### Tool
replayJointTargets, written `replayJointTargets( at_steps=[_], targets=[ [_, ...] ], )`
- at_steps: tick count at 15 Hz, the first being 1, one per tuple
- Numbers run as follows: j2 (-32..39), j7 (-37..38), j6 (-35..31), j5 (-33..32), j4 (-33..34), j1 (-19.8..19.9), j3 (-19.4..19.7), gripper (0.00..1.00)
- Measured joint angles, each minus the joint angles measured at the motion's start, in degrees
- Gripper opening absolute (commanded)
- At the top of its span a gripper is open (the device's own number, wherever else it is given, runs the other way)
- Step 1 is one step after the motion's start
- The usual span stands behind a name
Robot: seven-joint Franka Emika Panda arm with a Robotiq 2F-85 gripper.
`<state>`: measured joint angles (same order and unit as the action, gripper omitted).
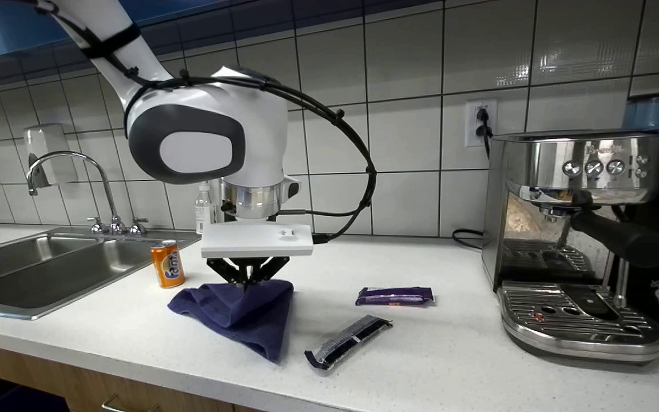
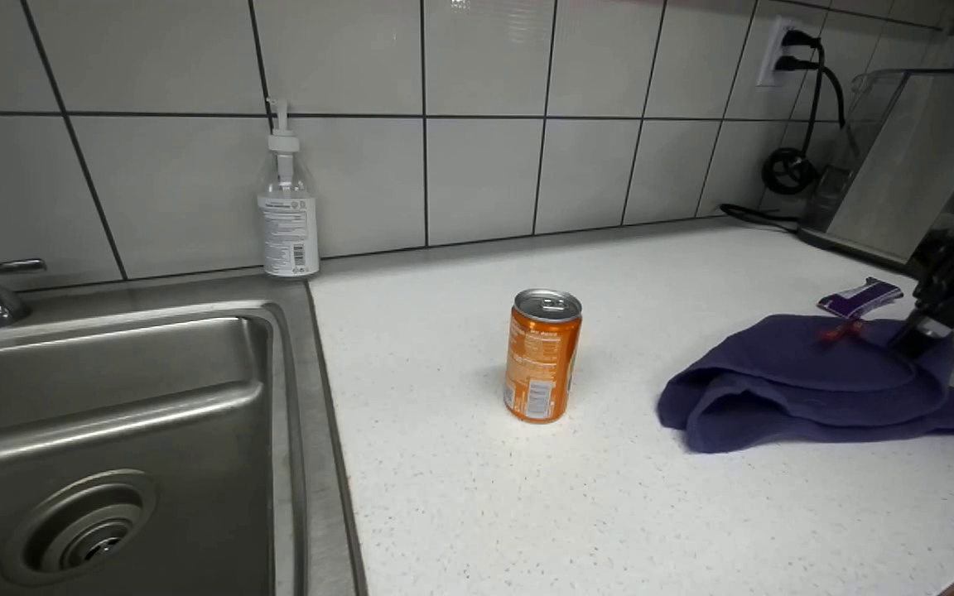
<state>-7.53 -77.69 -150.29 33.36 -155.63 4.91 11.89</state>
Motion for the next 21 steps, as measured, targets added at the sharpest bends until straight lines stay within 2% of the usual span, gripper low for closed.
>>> replayJointTargets(
  at_steps=[18, 19, 20, 21],
  targets=[
    [-0.4, 0.0, 0.0, -0.4, -2.0, 0.0, 2.5, 0.01],
    [-0.4, 0.0, 0.0, -0.4, -2.2, 0.0, 2.8, 0.29],
    [-0.4, 0.0, 0.0, -0.4, -2.3, 0.0, 3.0, 0.3],
    [-0.4, 0.0, 0.0, -0.4, -2.4, 0.0, 3.2, 0.37]
  ],
)
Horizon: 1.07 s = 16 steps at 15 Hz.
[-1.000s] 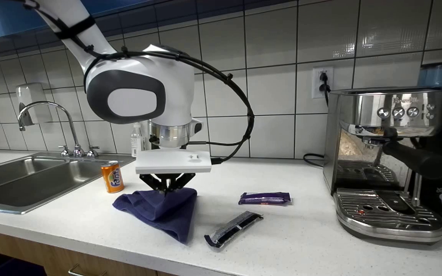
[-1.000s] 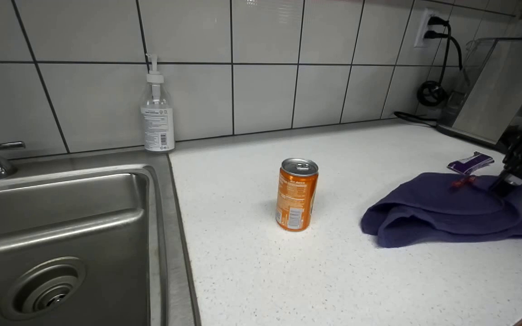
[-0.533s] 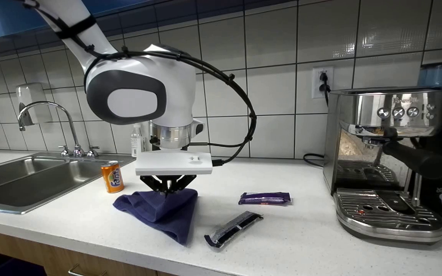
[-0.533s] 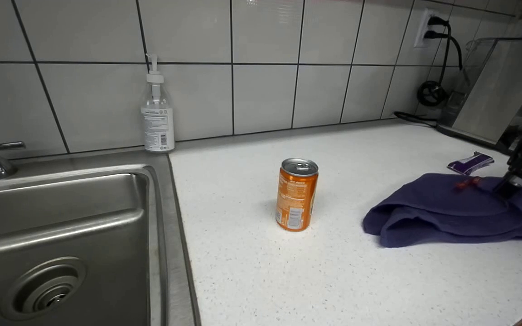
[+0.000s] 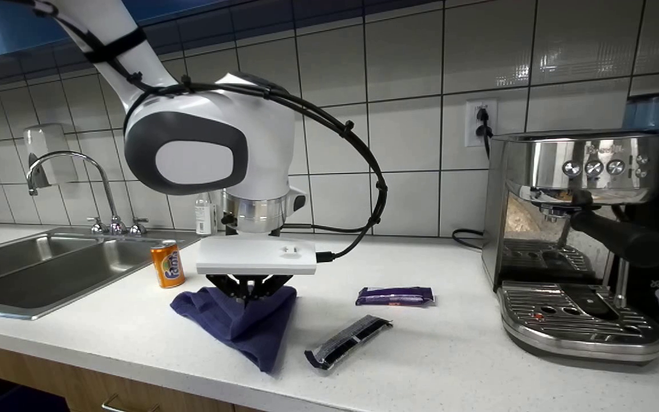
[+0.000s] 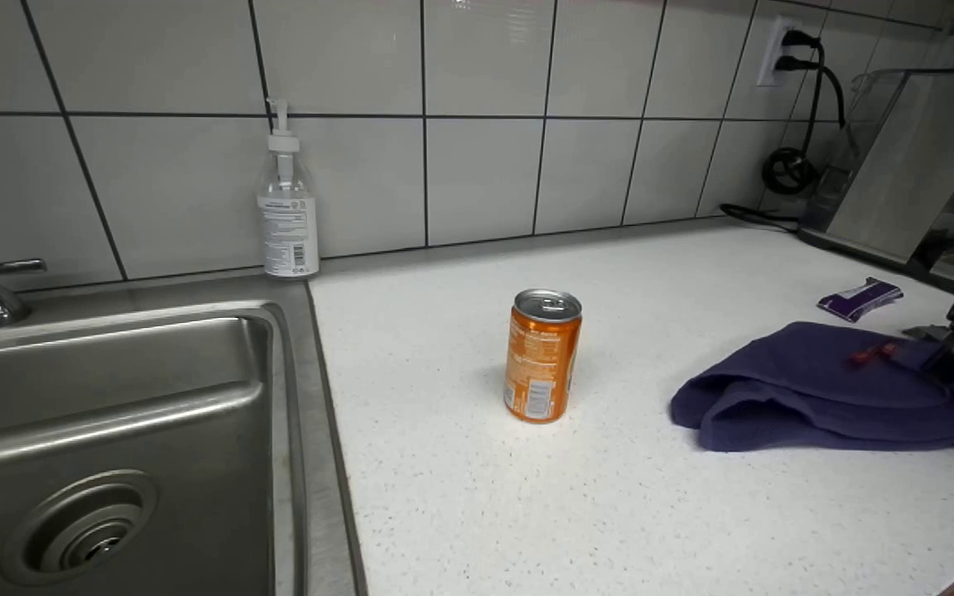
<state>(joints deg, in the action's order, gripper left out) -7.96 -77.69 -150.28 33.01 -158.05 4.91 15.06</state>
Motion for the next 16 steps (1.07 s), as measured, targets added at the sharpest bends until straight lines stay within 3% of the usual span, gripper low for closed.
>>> replayJointTargets(
  at_steps=[8, 16],
  targets=[
    [-0.5, 0.0, 0.0, 0.0, -0.1, 0.0, 0.7, 0.97],
    [-1.4, 0.0, 0.1, 0.0, -0.1, 0.0, 0.7, 1.0]
  ],
)
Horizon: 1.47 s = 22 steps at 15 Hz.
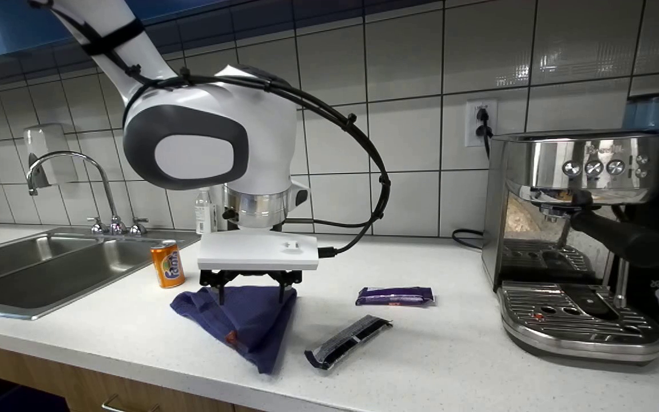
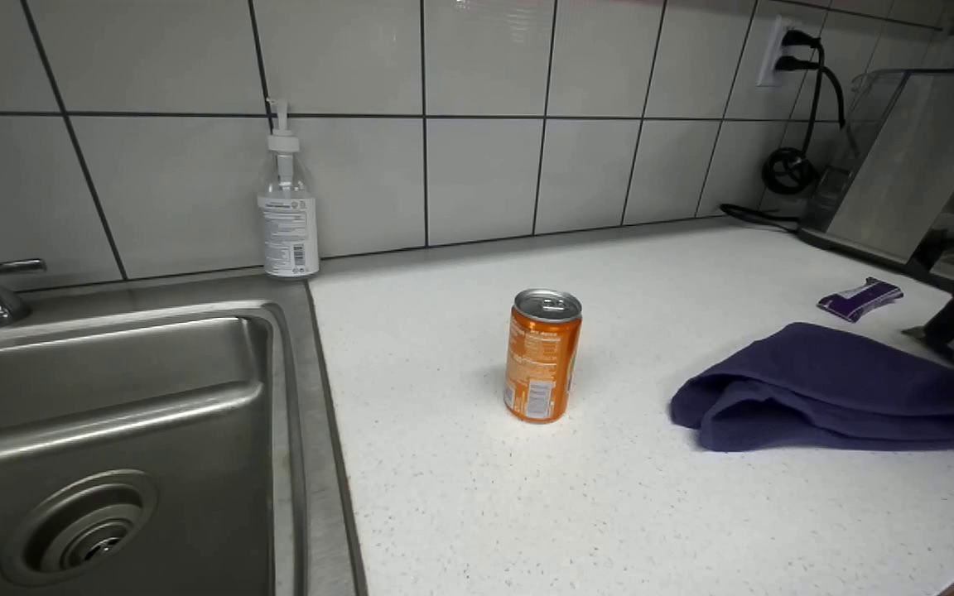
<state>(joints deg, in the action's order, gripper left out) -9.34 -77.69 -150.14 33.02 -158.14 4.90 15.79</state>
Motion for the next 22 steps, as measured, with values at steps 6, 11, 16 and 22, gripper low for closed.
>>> replayJointTargets(
  at_steps=[6, 11, 16, 22],
  targets=[
    [-0.4, 0.0, 0.0, 0.0, 0.0, 0.0, 0.0, 1.0],
    [-0.4, 0.5, 0.0, 0.0, 0.0, -0.2, -0.1, 1.0],
    [-1.0, 1.3, 0.0, -0.2, 0.1, -0.4, -0.4, 1.0],
    [-2.6, 7.8, 0.0, -5.6, 0.1, -0.5, -2.2, 1.0]
  ],
)
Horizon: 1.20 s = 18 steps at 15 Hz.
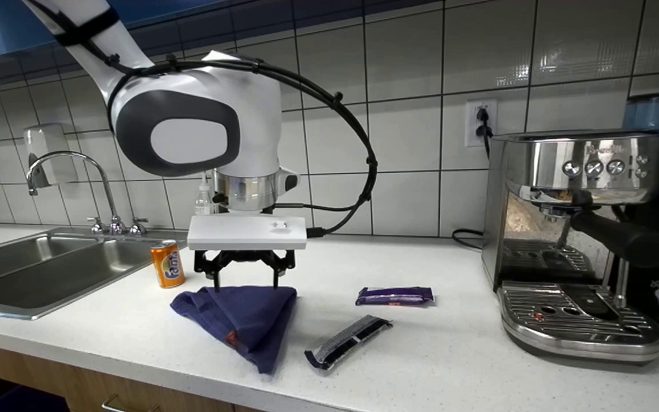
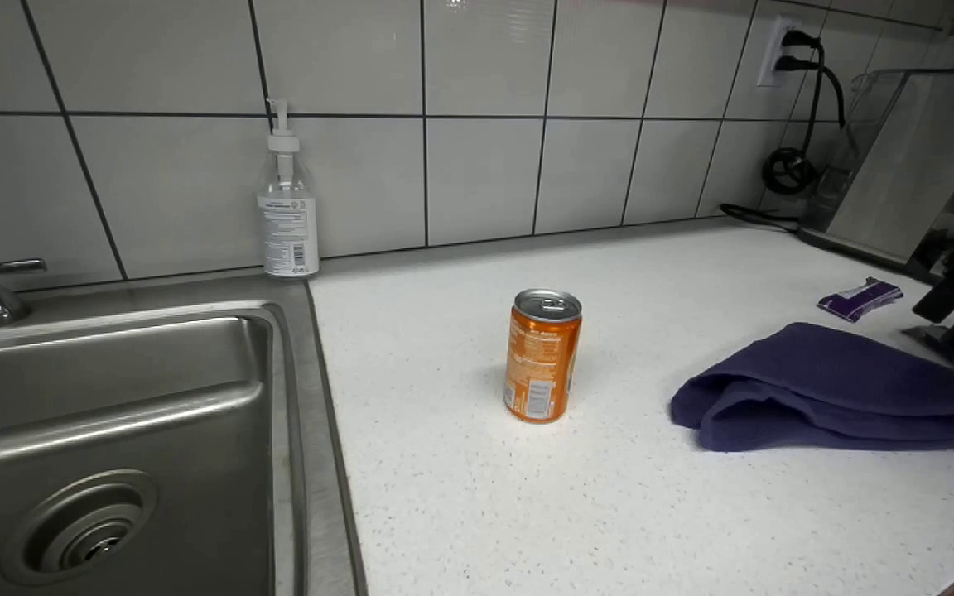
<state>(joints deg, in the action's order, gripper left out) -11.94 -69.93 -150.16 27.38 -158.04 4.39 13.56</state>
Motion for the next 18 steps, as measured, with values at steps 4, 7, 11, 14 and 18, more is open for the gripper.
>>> replayJointTargets(
  at_steps=[4, 7, 11, 14, 18],
  targets=[
    [-0.8, 5.9, 0.0, -3.4, 0.2, -0.6, -1.4, 1.0],
    [-1.6, 9.9, 0.0, -5.1, 0.4, -1.8, -2.2, 1.0],
    [-2.5, 14.3, 0.0, -6.6, 0.5, -3.4, -3.2, 1.0],
    [-2.7, 17.2, 0.1, -8.5, 0.7, -4.5, -3.9, 1.0],
    [-2.7, 21.2, 2.3, -11.9, 1.3, -5.4, -5.0, 1.0]
  ],
)
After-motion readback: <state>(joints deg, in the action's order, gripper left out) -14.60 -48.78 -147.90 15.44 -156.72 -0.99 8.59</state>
